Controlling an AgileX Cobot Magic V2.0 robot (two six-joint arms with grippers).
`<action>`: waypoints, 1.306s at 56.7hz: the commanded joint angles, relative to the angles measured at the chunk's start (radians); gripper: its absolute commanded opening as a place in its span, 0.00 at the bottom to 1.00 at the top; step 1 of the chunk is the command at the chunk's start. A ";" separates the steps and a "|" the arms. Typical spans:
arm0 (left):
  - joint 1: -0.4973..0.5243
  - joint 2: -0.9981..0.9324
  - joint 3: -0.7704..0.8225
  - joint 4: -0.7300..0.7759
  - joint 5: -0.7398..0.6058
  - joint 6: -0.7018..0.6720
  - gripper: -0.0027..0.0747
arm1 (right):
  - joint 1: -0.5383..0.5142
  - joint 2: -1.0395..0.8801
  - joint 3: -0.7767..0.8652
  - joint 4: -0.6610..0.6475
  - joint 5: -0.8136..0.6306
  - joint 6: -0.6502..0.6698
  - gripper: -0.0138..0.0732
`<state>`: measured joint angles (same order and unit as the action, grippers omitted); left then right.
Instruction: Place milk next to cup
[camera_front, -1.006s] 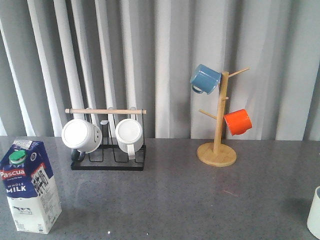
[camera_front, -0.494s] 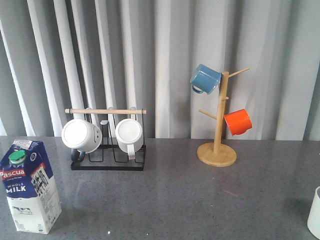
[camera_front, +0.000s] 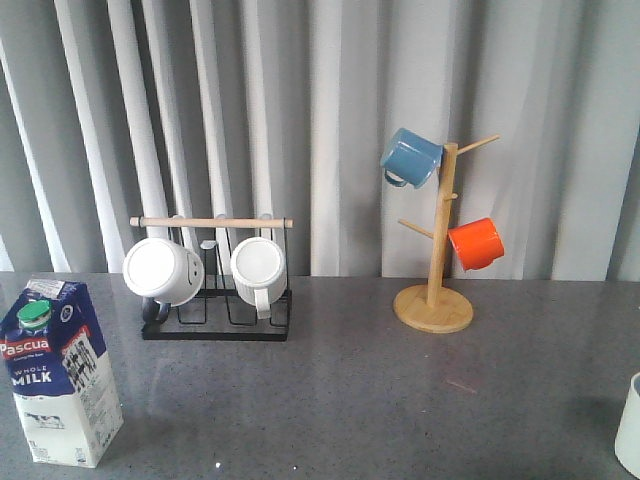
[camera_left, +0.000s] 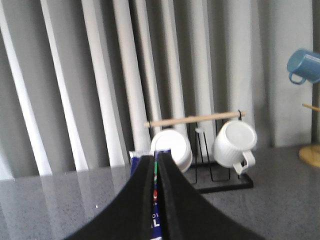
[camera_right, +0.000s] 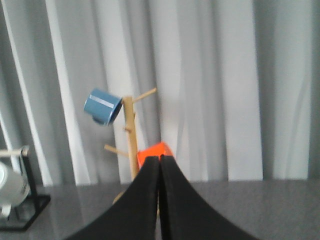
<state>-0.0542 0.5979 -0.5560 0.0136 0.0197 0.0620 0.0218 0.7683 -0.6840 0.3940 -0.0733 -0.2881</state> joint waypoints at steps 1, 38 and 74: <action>-0.008 0.112 -0.086 -0.014 -0.068 -0.049 0.03 | -0.007 0.090 -0.084 0.009 0.079 -0.018 0.15; -0.009 0.277 -0.181 -0.027 -0.032 -0.117 0.27 | -0.007 0.177 -0.084 -0.130 0.099 -0.051 0.40; -0.009 0.356 -0.227 -0.029 -0.043 -0.140 0.79 | -0.007 0.174 -0.084 -0.133 0.105 -0.051 0.96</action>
<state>-0.0560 0.9640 -0.7455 -0.0074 0.0539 -0.0690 0.0218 0.9536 -0.7323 0.2663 0.0820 -0.3326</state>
